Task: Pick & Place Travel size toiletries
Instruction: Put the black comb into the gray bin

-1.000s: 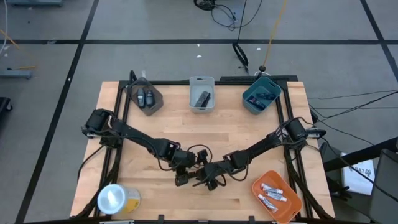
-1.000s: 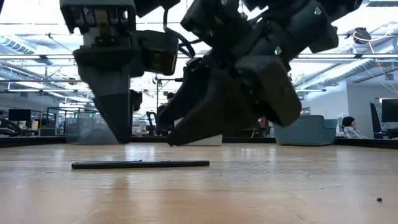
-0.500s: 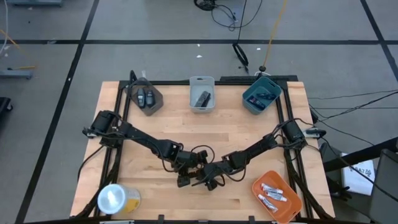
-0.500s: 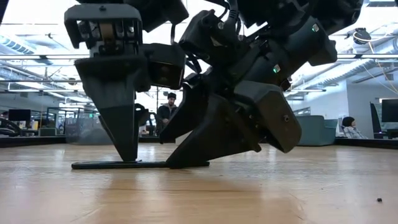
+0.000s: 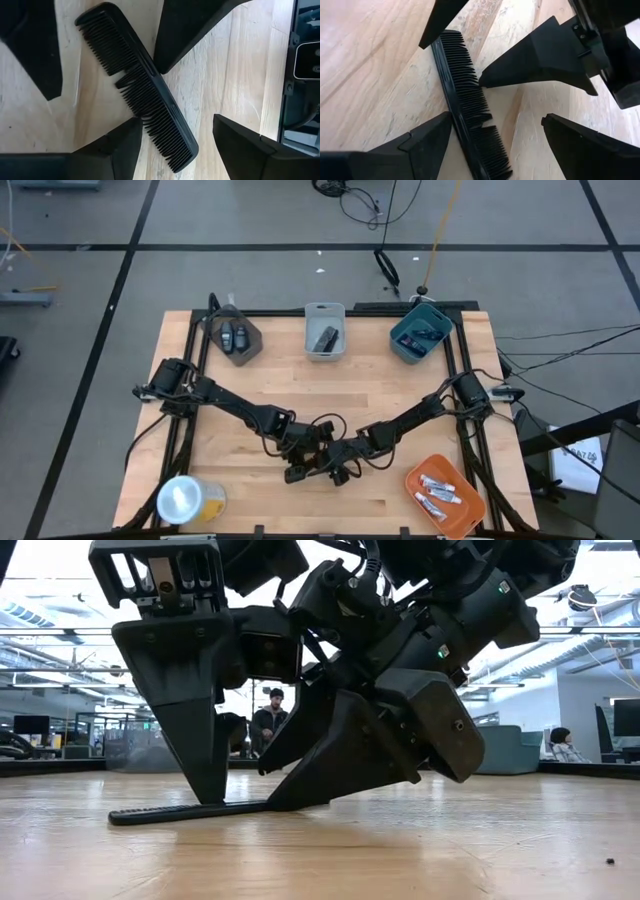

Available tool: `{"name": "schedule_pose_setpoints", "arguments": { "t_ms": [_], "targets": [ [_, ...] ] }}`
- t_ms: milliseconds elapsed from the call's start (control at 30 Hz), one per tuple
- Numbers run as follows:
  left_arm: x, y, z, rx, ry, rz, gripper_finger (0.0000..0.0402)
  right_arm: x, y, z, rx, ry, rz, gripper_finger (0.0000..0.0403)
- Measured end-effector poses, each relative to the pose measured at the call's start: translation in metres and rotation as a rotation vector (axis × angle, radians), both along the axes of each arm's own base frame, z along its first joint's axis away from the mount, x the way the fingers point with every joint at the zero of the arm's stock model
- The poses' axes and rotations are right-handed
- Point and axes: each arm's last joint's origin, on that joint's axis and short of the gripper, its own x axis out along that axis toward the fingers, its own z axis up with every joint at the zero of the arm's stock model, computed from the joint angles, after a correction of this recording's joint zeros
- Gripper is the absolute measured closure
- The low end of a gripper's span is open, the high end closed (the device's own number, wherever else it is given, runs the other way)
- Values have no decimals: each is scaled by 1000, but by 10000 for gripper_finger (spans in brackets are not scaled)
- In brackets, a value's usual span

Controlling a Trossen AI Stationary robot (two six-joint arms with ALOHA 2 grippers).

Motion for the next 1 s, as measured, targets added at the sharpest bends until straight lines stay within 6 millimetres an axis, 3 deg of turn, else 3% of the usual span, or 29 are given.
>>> {"name": "schedule_pose_setpoints", "arguments": {
  "t_ms": [467,1000],
  "targets": [
    [3,2,1,-27,-17,6,223,1,-1,0,-7,-16,-19,90],
    [3,2,5,-50,-44,-28,249,1,0,1,-35,-31,5,90]
  ]
}}
